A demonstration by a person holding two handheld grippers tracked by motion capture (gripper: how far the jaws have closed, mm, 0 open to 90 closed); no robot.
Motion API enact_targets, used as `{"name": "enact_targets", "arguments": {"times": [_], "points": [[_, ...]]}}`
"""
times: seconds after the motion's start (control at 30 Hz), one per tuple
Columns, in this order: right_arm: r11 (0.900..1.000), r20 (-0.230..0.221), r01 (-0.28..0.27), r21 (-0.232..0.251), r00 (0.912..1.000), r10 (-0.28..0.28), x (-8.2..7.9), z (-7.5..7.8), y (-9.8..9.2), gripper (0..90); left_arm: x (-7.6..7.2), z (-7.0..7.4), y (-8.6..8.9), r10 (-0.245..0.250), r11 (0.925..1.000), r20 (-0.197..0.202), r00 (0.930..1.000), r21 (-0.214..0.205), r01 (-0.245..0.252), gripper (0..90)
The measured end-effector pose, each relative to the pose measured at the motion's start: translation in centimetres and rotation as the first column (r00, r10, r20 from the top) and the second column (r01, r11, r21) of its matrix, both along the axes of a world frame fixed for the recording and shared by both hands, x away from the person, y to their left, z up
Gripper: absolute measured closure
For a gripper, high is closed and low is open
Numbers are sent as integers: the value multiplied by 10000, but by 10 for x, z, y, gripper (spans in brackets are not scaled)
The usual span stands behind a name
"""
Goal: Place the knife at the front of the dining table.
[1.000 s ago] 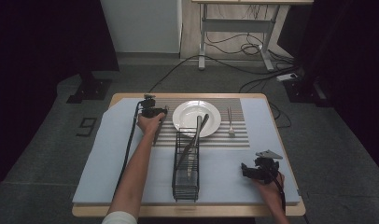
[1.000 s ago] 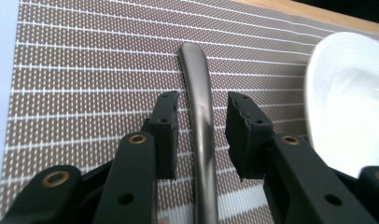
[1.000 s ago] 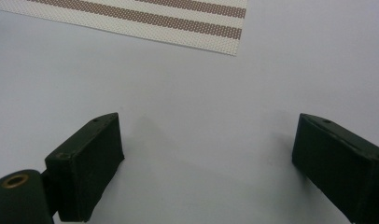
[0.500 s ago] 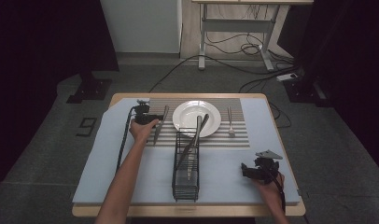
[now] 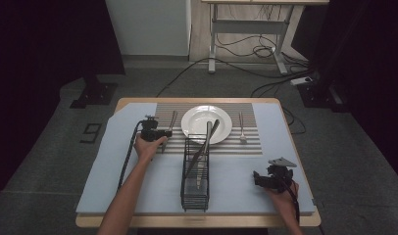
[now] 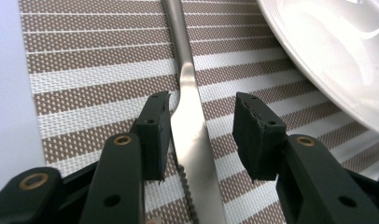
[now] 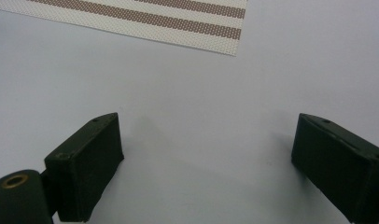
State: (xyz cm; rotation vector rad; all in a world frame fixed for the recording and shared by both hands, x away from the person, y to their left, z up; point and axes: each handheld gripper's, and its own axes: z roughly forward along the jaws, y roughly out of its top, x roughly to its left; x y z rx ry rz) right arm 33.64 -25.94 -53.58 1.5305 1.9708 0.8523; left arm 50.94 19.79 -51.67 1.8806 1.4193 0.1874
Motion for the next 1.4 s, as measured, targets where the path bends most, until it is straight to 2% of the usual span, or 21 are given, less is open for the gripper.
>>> {"name": "enact_targets", "arguments": {"times": [0.27, 0.33, 0.43, 0.6, 0.73, 0.97, 1.03, 1.1, 1.23, 1.33, 1.4], "points": [[10000, -9, 9, 13, 10000, -9, 0, 0, 0, 82, -3, -3, 0, 91, 9996, 98, 9999, -260, -88, 587], [10000, -6, 10, 5, 10000, -10, 0, 0, 0, 82, -3, -3, 0, 171, 9990, 88, 9998, -418, -167, 588], [10000, -9, 10, 13, 10000, -10, 0, 0, 0, 82, -3, -5, 1, 11, 9972, 3, 10000, -745, -11, 608], [10000, -12, 8, 12, 10000, -8, 0, 0, 0, 82, -2, -5, 0, 77, 9975, -7, 10000, -706, -77, 614], [10000, -29, -7, 11, 10000, 7, 0, 0, 0, 82, -3, -5, -3, 15, 9989, 118, 9999, -465, -9, 637], [10000, -26, -8, 13, 10000, 8, 0, 0, 0, 82, -2, -5, -4, 5, 9984, 96, 10000, -563, 1, 632], [10000, -26, -6, 14, 10000, 6, 0, 0, 0, 82, -3, -4, -4, 21, 9987, 135, 9999, -500, -14, 618], [10000, -25, -8, 16, 10000, 8, 0, 0, 0, 82, -4, -3, -4, 58, 9998, 263, 9996, -204, -53, 577], [10000, -27, -12, 22, 10000, 12, 0, 0, 0, 82, -9, 3, 2, 21, 9996, 511, 9987, -276, -6, 530], [10000, -27, -12, 24, 10000, 12, 0, 0, 0, 82, -15, 8, 8, -236, 9997, 692, 9973, -12, 237, 484], [10000, -30, -8, 18, 10000, 8, 0, 0, 0, 82, -21, 12, 12, -400, 9992, 862, 9955, -62, 407, 462]]}}
